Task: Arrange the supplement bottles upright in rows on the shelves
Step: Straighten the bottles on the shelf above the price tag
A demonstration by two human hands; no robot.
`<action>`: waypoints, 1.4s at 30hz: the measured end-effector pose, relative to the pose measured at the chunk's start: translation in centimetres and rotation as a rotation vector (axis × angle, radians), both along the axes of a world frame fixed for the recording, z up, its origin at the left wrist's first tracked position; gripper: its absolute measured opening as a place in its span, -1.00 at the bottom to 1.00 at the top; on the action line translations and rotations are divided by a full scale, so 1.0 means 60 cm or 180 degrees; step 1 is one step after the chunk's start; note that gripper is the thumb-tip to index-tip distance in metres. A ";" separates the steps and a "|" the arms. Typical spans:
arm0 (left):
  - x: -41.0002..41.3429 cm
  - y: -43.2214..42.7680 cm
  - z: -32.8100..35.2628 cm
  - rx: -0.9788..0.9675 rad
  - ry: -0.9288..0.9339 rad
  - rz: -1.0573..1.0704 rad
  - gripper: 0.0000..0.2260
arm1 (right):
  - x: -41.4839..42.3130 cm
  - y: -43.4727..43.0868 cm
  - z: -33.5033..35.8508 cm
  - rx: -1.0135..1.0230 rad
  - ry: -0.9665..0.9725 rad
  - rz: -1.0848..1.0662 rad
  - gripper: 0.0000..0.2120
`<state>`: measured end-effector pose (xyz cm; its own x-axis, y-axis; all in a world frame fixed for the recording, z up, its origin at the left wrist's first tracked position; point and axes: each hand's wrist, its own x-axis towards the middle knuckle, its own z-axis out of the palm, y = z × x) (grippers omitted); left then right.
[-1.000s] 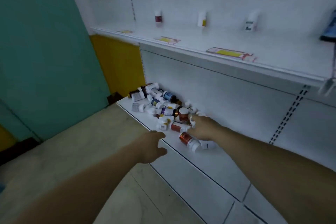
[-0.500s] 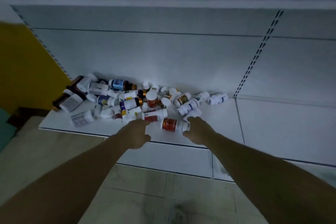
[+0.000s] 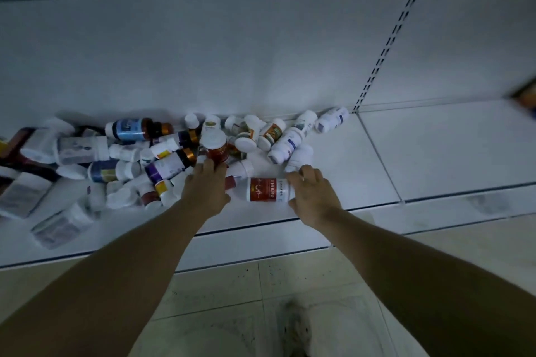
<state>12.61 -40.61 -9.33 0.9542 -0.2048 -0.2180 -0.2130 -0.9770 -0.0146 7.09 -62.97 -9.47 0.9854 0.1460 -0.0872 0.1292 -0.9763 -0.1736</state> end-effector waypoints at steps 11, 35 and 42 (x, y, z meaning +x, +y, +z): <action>0.002 0.009 0.029 -0.1117 -0.0089 0.0239 -0.58 | -0.024 0.027 0.047 0.1870 -0.0144 -0.0713 -0.63; -0.250 0.063 0.405 -0.6032 0.2150 0.0907 -0.73 | -0.209 0.146 0.429 0.6525 0.0164 -0.1857 -0.55; -0.296 -0.047 0.509 -0.5961 0.2369 -0.0073 -0.72 | -0.287 0.037 0.538 0.5703 -0.0523 -0.1791 -0.76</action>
